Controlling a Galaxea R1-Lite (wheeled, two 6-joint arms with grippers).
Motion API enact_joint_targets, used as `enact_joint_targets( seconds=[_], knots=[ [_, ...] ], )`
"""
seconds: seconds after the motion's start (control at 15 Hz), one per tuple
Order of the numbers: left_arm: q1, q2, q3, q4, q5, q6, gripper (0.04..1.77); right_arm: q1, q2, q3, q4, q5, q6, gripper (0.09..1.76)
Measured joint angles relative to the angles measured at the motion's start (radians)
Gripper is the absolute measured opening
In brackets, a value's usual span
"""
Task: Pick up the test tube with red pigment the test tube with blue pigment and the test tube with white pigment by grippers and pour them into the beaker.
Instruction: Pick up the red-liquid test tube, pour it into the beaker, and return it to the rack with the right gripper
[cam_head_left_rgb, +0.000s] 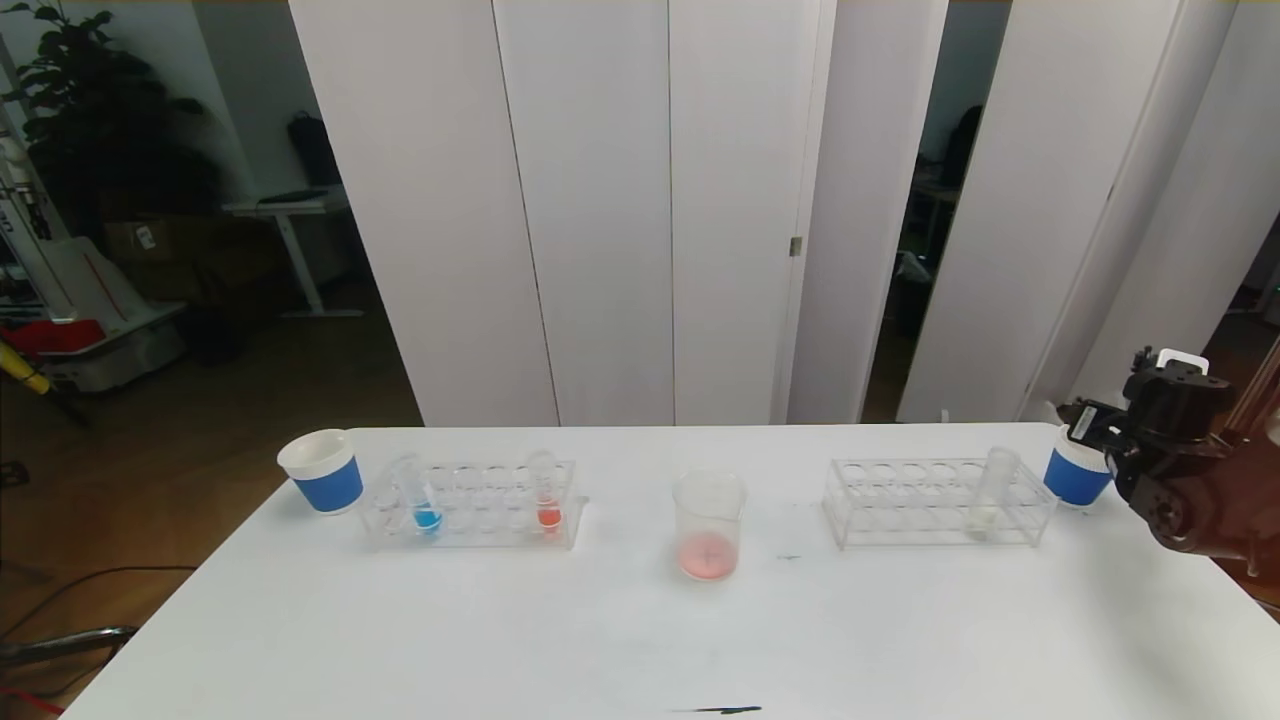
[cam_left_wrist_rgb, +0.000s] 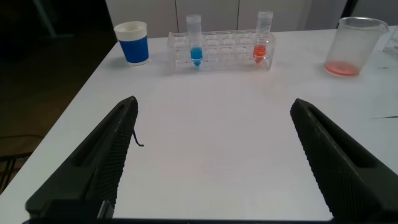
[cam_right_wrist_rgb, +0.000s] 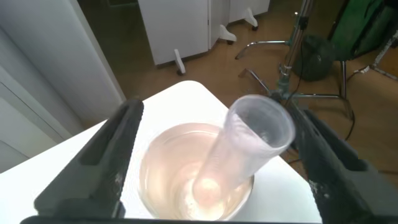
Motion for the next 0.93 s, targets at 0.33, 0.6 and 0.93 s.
enact_joint_targets(
  seconds=[0.33, 0.6, 0.93],
  knots=[
    [0.0, 0.0, 0.0, 0.0, 0.0, 0.0, 1.75, -0.004, -0.005, -0.001, 0.001, 0.0, -0.005, 1.75],
    [0.0, 0.0, 0.0, 0.0, 0.0, 0.0, 1.75, -0.006, -0.05, 0.007, 0.012, 0.008, -0.002, 1.75],
    [0.0, 0.0, 0.0, 0.0, 0.0, 0.0, 1.75, -0.001, -0.213, 0.087, 0.049, 0.039, -0.001, 1.75]
  ],
)
